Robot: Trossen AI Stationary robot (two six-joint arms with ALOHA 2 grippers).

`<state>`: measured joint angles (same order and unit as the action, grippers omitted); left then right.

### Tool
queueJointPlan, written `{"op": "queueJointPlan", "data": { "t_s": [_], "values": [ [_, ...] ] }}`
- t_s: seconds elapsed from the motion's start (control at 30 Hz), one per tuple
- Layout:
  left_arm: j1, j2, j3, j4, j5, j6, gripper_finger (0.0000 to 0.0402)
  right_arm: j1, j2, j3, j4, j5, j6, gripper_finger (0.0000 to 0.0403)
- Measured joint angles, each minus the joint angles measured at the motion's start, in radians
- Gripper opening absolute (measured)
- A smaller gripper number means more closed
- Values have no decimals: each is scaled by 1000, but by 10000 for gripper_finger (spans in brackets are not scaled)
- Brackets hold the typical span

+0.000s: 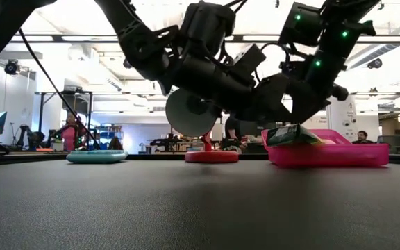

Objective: Pack school essentials
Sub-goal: Put the yellow box of crayons into the pink supply box

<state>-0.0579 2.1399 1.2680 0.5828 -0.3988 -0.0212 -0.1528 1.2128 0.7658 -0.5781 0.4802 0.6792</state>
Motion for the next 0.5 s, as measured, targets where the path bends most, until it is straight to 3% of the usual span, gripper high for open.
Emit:
{"op": "queueJointPlan", "data": {
  "t_s": [0.5],
  "values": [
    [-127,-46,-52,-130,1,-53,203,185,0,0,211,-106,-25,69]
  ]
}}
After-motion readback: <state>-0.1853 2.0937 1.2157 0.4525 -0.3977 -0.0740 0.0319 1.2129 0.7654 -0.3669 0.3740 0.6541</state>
